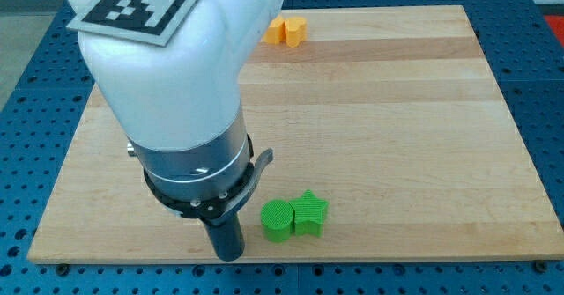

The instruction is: Nudge the green star up a bit

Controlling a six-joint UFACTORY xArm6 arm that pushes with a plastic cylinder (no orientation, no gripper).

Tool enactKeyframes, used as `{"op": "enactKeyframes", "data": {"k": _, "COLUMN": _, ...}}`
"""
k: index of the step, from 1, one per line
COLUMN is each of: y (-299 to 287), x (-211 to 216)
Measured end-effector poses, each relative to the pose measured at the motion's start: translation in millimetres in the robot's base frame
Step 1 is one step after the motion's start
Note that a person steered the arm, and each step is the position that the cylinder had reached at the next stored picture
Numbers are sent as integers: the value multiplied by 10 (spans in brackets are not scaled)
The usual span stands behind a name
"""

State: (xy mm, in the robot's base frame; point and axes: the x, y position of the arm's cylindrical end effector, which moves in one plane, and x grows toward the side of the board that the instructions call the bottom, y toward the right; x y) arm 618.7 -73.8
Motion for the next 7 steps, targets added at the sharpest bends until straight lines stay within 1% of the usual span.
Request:
{"op": "enactKeyframes", "data": {"k": 2, "y": 352, "x": 2}}
{"op": "enactKeyframes", "data": {"k": 5, "y": 538, "x": -16}}
{"op": "enactKeyframes", "data": {"k": 6, "y": 547, "x": -752}}
{"op": "enactKeyframes", "data": {"k": 7, "y": 547, "x": -1396}}
